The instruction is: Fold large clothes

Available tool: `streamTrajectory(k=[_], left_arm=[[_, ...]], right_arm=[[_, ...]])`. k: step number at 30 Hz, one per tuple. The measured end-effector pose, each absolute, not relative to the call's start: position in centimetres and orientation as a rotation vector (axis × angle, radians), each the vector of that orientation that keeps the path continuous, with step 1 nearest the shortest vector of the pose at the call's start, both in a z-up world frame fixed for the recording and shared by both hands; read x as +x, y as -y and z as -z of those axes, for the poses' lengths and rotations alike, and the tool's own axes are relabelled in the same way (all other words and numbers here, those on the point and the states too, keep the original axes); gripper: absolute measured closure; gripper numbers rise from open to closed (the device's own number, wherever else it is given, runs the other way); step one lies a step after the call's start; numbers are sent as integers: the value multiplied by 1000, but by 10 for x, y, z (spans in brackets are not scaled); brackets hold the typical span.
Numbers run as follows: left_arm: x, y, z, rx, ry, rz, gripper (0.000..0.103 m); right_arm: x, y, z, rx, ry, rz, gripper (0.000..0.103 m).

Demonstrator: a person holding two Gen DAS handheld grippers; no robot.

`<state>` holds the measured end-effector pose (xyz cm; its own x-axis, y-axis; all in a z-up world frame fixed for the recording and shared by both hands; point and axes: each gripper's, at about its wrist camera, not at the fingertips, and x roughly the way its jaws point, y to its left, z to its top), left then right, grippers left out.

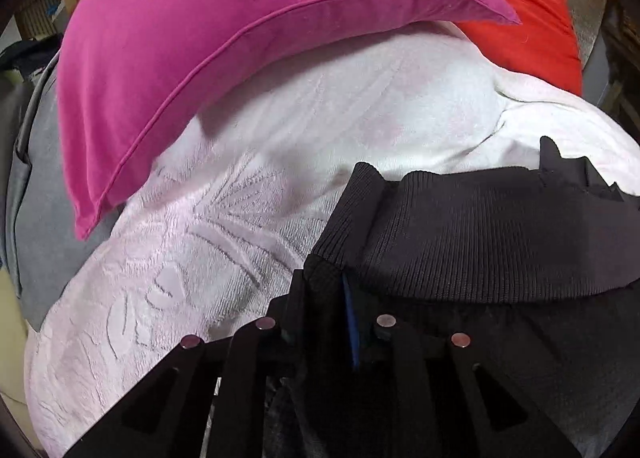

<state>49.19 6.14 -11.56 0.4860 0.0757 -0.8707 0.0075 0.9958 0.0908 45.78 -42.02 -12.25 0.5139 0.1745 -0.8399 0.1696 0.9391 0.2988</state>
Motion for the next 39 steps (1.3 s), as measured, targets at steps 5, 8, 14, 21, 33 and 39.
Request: streamTrajectory(k=[5,8,14,21,33,39], left_arm=[[489,-62,115,89,-1056,-43,83],[494,-62,121,86,-1051,-43,82],[497,-63,131,97,-1009,-75,71],[473,-69,78,110,-916,-161,31],[344,22,57,143,-748,-19,29],[366,24,117,154,-914,-56,25]], right_arm=[[455,420,122,361,-1030,18,92],[457,418,125,357,-1029,27,90],[456,422,131,378,-1013,38,82],[429,429,90,359,-944,112,24],[329,281,55,128,-717,-20,23],[340,267,108,8,-856,57,22]])
